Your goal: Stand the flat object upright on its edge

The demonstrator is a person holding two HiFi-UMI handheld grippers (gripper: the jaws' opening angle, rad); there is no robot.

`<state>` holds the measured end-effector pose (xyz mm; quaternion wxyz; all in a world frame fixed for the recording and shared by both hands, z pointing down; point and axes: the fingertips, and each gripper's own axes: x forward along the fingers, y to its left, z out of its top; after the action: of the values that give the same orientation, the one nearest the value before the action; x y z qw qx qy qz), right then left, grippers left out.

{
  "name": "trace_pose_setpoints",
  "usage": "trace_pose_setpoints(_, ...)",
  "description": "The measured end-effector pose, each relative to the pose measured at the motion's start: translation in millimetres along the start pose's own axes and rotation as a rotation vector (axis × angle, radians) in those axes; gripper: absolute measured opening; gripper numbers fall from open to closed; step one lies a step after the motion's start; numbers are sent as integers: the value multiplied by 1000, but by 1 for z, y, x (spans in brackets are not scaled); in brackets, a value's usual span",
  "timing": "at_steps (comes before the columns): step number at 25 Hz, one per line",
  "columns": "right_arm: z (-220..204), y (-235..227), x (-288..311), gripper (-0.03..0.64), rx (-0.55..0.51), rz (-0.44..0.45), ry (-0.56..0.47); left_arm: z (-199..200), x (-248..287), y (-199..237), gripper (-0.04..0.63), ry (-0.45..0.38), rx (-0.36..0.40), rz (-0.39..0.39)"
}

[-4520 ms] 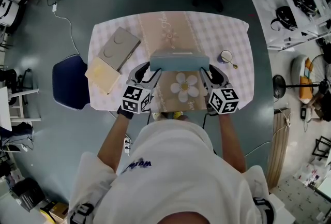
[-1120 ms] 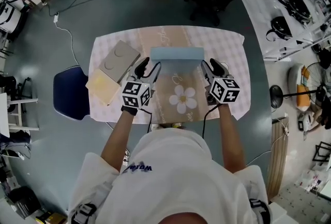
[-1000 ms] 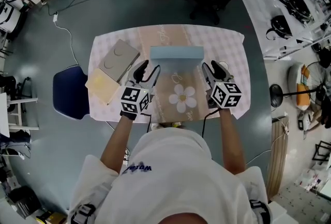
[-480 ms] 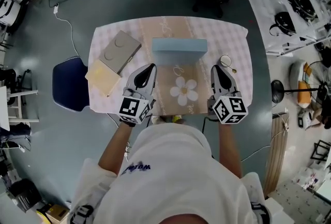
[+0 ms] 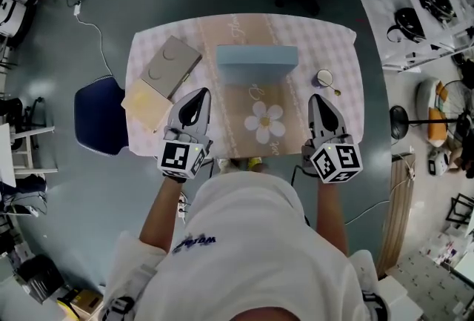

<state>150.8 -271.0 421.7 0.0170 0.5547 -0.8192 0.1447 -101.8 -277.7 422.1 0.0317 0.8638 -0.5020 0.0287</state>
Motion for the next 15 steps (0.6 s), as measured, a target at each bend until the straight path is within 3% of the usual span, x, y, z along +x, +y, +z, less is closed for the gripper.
trace_pose_setpoints(8, 3, -3, -11, 3, -12, -17, 1, -2, -9, 15, 2, 9, -7, 32)
trace_pose_setpoints(15, 1, 5, -12, 3, -22, -8, 8, -5, -12, 10, 2, 15, -8, 13)
